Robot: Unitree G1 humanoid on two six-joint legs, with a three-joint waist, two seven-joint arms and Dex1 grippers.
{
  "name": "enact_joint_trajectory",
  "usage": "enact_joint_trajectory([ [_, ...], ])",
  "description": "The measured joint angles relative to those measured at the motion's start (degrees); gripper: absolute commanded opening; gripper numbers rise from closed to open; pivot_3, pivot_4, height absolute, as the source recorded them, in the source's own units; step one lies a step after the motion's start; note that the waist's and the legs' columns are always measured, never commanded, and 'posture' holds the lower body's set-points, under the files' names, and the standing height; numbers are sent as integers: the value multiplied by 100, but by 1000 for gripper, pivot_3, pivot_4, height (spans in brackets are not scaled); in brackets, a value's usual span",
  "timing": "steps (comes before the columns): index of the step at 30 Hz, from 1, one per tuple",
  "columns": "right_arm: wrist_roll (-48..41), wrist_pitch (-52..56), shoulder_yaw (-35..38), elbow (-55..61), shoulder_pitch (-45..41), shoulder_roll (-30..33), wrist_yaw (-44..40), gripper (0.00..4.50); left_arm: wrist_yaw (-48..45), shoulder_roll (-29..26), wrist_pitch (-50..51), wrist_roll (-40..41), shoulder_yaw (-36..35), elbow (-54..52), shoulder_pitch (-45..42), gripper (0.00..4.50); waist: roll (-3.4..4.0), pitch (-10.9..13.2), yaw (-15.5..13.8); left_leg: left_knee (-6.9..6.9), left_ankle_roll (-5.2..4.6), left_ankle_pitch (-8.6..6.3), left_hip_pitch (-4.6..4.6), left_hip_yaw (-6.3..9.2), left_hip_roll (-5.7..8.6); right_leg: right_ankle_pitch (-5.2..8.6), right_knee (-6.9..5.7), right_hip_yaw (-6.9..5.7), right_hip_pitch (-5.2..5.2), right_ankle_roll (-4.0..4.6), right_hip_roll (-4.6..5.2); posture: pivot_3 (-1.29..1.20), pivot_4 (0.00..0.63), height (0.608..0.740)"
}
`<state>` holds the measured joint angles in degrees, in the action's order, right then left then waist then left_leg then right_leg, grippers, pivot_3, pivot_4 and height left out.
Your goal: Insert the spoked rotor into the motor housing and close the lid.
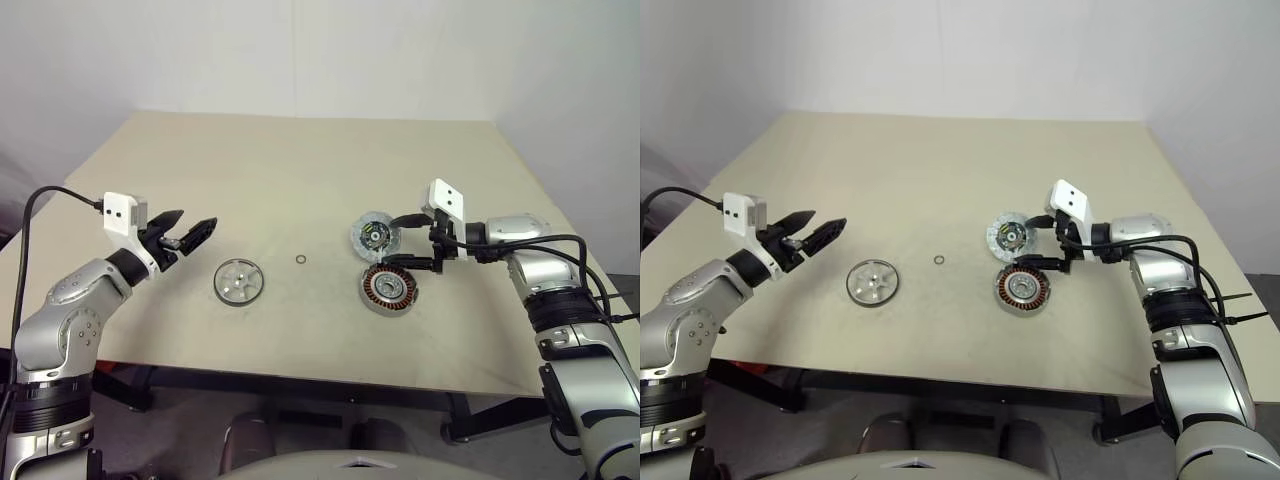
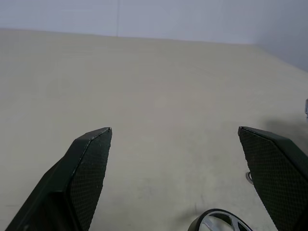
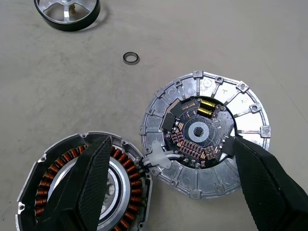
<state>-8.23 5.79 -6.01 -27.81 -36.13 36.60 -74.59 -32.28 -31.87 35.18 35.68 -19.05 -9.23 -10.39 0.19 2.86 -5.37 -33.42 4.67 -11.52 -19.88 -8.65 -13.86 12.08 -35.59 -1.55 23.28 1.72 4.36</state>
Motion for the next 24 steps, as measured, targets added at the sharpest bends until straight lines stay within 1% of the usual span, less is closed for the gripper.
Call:
enact_joint_trajectory([
  [19, 40, -23, -103, -76, -50, -59, 164, 4500, -26, 39, -38, -21, 40, -3, 17, 4474, 0, 0, 0, 0, 0, 0, 0, 0, 0, 0, 0, 0, 0, 0, 0, 0, 0, 740],
  [24, 36, 104, -102, 70, 53, 146, 106, 4500, -62, 56, -37, -20, 43, -3, 71, 4474, 0, 0, -12, 0, 0, 0, -3, 0, 0, 0, 4, -1, 0, 0, 0, 0, 0, 740],
])
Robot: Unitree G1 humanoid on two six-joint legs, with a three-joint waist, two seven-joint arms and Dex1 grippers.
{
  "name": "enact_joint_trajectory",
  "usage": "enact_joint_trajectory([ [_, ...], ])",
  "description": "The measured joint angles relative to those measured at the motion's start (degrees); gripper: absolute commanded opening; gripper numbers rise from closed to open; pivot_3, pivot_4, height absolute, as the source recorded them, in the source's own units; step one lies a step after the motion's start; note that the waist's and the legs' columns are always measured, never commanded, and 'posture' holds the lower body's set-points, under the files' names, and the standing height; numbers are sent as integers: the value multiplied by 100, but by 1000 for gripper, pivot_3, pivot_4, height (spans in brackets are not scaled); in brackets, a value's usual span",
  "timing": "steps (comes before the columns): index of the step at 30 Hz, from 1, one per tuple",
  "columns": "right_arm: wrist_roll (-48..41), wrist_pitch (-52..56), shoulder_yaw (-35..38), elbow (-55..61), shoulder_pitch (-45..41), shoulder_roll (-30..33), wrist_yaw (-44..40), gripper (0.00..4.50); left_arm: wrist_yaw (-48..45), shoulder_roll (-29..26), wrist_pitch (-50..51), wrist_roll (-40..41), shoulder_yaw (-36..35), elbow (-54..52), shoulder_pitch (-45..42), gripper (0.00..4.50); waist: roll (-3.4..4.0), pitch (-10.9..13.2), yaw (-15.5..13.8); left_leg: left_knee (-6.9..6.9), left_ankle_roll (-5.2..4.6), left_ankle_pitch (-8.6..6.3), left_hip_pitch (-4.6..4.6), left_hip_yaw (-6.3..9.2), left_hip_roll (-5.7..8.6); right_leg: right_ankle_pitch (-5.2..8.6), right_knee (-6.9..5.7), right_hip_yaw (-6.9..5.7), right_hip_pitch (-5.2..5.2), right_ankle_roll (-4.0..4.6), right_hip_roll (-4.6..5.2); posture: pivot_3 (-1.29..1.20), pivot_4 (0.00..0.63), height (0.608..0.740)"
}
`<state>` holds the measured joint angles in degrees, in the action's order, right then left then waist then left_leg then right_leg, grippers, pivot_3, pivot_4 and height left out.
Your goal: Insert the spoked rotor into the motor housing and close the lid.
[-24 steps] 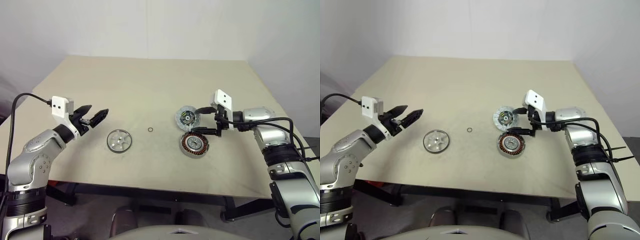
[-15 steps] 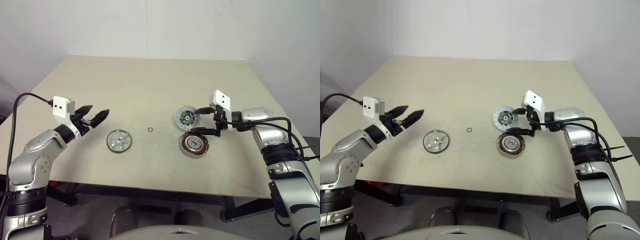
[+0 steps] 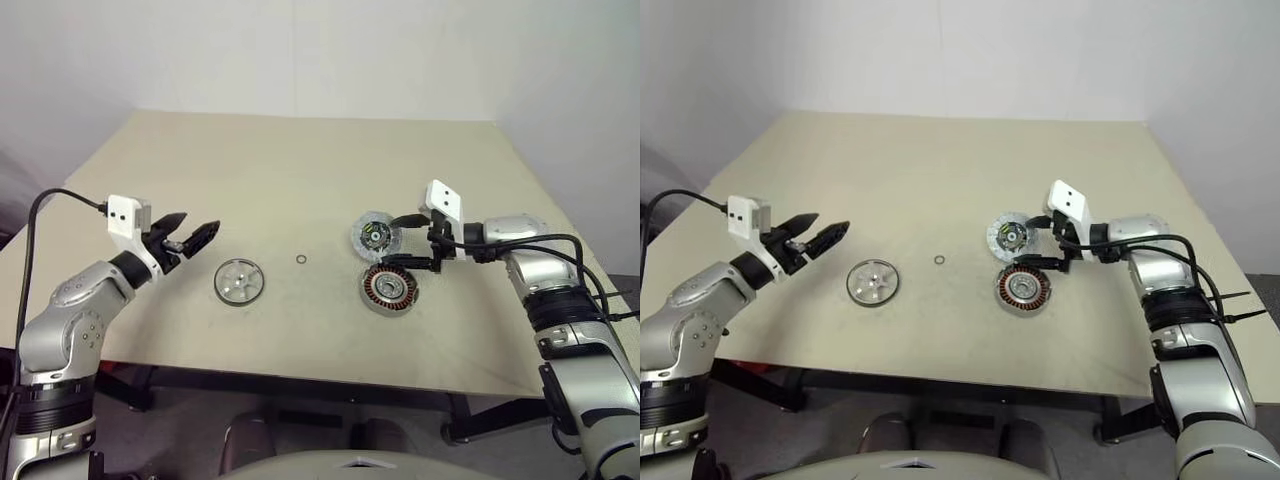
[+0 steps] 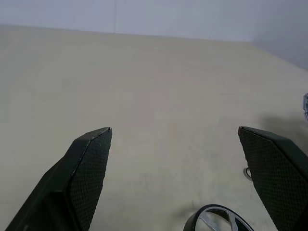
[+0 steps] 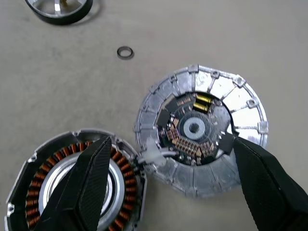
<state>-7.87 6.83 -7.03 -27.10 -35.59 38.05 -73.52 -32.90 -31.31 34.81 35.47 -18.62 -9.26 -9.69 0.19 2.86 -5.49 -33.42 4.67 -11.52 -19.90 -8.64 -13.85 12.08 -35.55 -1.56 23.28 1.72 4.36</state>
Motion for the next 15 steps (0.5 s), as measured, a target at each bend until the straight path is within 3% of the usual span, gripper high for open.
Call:
enact_joint_trajectory([
  [7, 185, -81, -63, 560, 325, 771, -333, 4500, -37, 3, 0, -3, 22, 9, 3, 4474, 1, 1, 16, 1, -2, -1, 3, 0, 0, 0, 1, 2, 0, -1, -1, 0, 0, 740],
  [15, 525, -999, -339, 582, -741, 1209, -1087, 4500, -82, 64, -57, -60, 152, 175, -133, 4474, -1, 0, 17, -3, -2, 0, 1, -1, -1, 1, -8, 3, 3, 0, 0, 0, 0, 740],
])
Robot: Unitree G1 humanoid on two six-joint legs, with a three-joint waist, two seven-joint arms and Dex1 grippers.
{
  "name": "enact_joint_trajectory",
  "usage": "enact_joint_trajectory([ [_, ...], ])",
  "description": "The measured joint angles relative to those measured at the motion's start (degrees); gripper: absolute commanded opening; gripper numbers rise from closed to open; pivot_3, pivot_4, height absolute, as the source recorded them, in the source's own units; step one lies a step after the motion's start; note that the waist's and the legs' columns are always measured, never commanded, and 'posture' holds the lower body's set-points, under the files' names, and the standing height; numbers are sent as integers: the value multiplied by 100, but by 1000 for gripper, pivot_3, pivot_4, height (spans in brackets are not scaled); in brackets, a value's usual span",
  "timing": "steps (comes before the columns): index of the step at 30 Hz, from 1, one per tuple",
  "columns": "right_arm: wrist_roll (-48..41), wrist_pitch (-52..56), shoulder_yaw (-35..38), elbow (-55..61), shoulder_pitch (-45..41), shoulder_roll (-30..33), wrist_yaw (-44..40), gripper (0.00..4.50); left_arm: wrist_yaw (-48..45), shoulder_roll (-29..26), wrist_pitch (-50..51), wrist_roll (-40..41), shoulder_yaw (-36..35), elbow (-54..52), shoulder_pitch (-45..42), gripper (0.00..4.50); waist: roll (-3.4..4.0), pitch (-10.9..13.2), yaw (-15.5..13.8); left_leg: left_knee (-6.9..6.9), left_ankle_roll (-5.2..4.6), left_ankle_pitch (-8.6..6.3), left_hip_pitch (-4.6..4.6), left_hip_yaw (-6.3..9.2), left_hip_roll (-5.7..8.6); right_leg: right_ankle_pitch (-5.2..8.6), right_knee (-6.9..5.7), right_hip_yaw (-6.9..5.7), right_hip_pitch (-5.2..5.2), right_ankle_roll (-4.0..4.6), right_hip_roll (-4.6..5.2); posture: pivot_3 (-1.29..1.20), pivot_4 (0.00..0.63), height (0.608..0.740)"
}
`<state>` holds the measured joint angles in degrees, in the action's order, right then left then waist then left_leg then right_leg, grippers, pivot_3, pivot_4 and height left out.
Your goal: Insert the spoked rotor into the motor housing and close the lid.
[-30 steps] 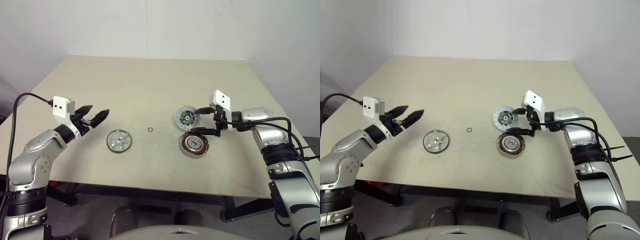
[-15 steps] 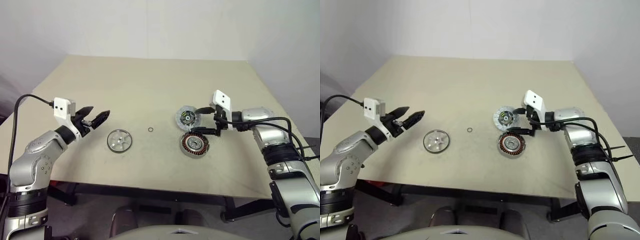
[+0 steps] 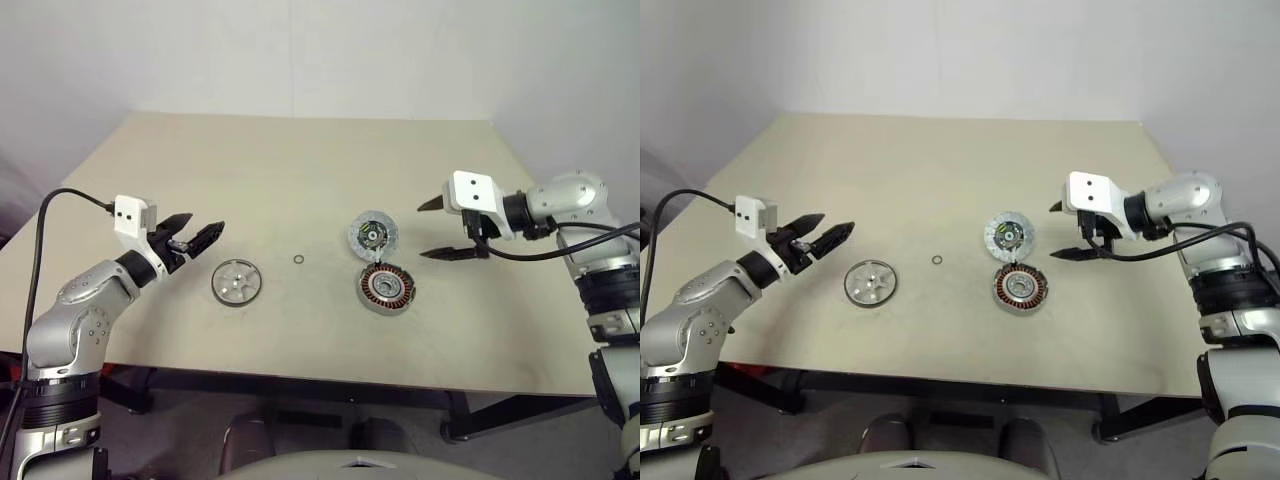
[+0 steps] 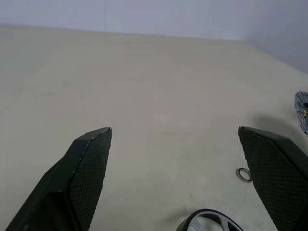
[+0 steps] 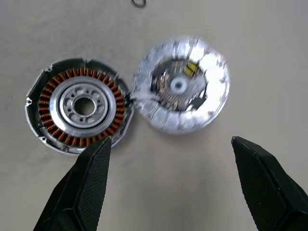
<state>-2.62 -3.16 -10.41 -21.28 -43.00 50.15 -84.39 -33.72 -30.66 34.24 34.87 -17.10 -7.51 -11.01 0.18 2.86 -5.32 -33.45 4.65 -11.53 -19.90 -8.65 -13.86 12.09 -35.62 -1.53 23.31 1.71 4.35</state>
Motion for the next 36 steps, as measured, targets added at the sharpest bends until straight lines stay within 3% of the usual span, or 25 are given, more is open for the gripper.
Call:
enact_joint_trajectory([
  [7, -53, -465, -635, 300, -77, 54, -390, 4500, 12, 0, -1, -10, 0, 9, 3, 4474, -1, 0, -12, -2, -6, -3, -8, 0, 0, 0, 7, -3, 3, 0, 1, 0, 0, 740],
  [19, -7, -2031, -2669, 275, -608, 409, -426, 4500, 25, -1, -1, -53, 6, 31, -3, 4474, 0, 1, 5, -20, -6, -4, -9, 1, -3, 0, -7, -1, 4, 0, 1, 0, 0, 740],
  [29, 291, -2696, -3287, -256, -782, 305, -431, 4500, 40, -3, -1, -124, -2, 44, 33, 4474, 0, 1, 5, -38, -21, -13, -17, 2, -3, 0, -7, -1, 4, 0, 1, 0, 0, 740],
  [36, 645, -2873, -3229, -792, -786, -40, -433, 4500, 53, -8, -1, -132, -17, 41, 59, 4474, 0, 1, 38, -66, -35, -23, -17, 2, -5, 0, -13, 0, 3, 0, 2, 0, 0, 740],
])
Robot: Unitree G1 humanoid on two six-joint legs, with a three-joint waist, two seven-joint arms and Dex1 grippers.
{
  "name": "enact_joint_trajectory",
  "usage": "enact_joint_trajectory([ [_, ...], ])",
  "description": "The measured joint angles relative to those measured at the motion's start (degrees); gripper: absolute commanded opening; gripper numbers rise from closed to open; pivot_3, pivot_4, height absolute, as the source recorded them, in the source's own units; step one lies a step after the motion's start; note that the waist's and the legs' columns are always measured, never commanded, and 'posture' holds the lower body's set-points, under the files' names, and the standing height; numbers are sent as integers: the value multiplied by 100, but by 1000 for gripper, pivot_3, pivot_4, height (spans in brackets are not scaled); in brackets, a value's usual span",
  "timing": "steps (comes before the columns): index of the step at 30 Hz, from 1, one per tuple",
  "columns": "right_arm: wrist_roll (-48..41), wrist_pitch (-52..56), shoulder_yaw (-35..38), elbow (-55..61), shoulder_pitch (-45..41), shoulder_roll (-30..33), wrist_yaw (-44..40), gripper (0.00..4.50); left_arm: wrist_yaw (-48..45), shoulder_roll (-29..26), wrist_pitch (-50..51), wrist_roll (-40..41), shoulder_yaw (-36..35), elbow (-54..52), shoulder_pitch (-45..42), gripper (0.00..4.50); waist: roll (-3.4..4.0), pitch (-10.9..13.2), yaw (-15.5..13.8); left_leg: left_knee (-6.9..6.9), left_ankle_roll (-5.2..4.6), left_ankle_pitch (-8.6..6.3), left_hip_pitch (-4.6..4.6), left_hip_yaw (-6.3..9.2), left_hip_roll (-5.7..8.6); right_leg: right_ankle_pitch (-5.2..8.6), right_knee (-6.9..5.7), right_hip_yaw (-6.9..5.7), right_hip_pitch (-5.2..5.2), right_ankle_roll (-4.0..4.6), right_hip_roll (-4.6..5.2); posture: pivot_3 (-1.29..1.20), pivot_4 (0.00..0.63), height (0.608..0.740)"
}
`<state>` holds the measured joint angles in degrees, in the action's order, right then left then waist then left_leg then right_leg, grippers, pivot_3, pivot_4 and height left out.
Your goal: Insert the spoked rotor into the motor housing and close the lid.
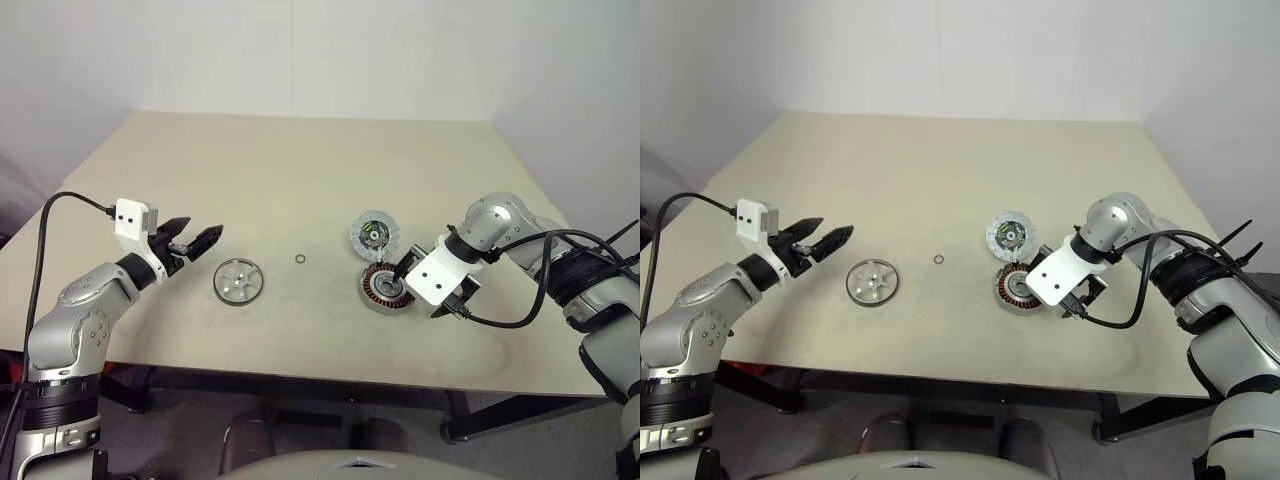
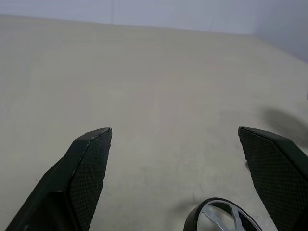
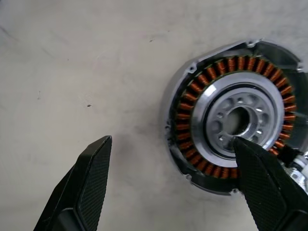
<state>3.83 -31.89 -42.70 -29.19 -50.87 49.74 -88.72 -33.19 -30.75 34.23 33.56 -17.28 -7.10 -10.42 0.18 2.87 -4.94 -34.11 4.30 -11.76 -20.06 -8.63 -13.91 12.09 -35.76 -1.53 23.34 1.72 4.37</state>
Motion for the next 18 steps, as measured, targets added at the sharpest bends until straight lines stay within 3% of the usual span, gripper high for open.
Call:
enact_joint_trajectory([
  [18, 86, 10, 245, 453, 353, -77, -5, 4500, 5, -48, 0, -19, -42, 0, 8, 4474, -1, 0, 82, -4, -8, -5, -1, 2, 0, 0, 2, -1, -1, 0, 0, 0, 0, 740],
])
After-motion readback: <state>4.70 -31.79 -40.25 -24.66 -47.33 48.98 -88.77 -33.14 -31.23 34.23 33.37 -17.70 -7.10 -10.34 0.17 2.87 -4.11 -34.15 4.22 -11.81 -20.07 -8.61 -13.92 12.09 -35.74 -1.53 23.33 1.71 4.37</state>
